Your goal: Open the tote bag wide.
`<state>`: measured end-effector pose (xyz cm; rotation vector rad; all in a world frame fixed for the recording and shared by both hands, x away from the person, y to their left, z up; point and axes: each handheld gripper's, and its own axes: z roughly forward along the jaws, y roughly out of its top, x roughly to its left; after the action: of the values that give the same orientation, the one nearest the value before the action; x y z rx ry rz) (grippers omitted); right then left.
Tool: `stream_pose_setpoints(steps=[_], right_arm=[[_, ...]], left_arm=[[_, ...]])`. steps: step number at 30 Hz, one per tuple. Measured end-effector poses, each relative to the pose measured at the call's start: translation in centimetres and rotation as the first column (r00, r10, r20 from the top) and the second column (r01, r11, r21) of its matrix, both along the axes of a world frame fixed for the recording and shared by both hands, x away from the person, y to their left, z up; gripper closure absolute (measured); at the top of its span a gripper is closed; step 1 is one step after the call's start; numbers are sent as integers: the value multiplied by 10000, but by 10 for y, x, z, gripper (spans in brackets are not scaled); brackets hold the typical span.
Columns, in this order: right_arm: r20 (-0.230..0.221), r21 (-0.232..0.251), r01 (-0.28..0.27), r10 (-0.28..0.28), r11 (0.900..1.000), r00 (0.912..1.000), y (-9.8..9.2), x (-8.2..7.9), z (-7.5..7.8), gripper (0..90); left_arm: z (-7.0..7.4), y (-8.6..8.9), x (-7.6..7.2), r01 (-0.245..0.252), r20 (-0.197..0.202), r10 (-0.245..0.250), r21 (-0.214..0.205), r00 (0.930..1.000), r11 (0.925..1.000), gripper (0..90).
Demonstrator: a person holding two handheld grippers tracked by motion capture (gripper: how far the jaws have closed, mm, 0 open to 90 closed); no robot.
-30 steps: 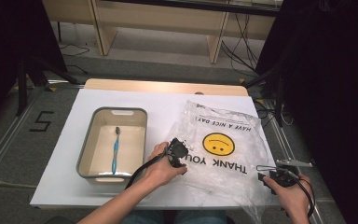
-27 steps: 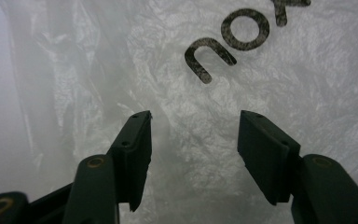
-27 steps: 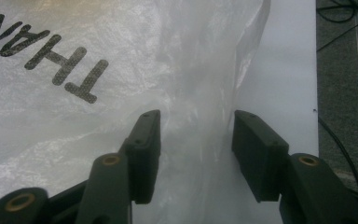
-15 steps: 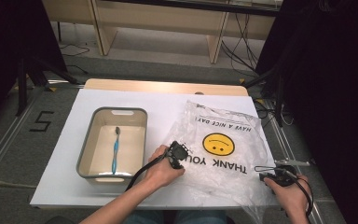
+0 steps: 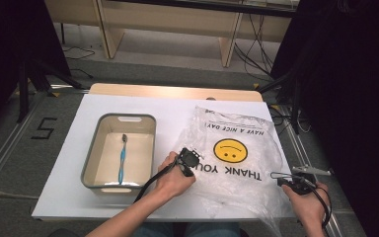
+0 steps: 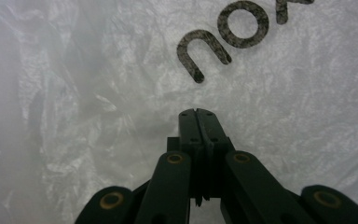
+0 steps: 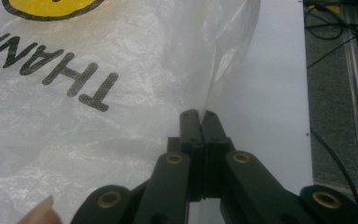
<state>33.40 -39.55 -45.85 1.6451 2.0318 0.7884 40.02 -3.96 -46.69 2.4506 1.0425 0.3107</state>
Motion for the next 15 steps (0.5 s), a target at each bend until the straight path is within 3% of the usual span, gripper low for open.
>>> stream_pose_setpoints(steps=[5,8,12,15], right_arm=[[638,18,337,-338,9994,9974,-1,1,5,900],[720,20,369,-370,9993,9967,-1,1,6,900],[747,-8,359,-357,9994,9966,0,2,5,900],[757,-39,377,-373,9993,9964,0,6,4,900]], left_arm=[[3,3,5,-192,296,197,-175,9994,9997,896],[4,6,6,-245,275,250,-184,9993,9995,896],[9,8,4,-229,765,246,-238,9968,9995,889],[11,8,4,-287,1163,303,-160,9927,9995,695]])
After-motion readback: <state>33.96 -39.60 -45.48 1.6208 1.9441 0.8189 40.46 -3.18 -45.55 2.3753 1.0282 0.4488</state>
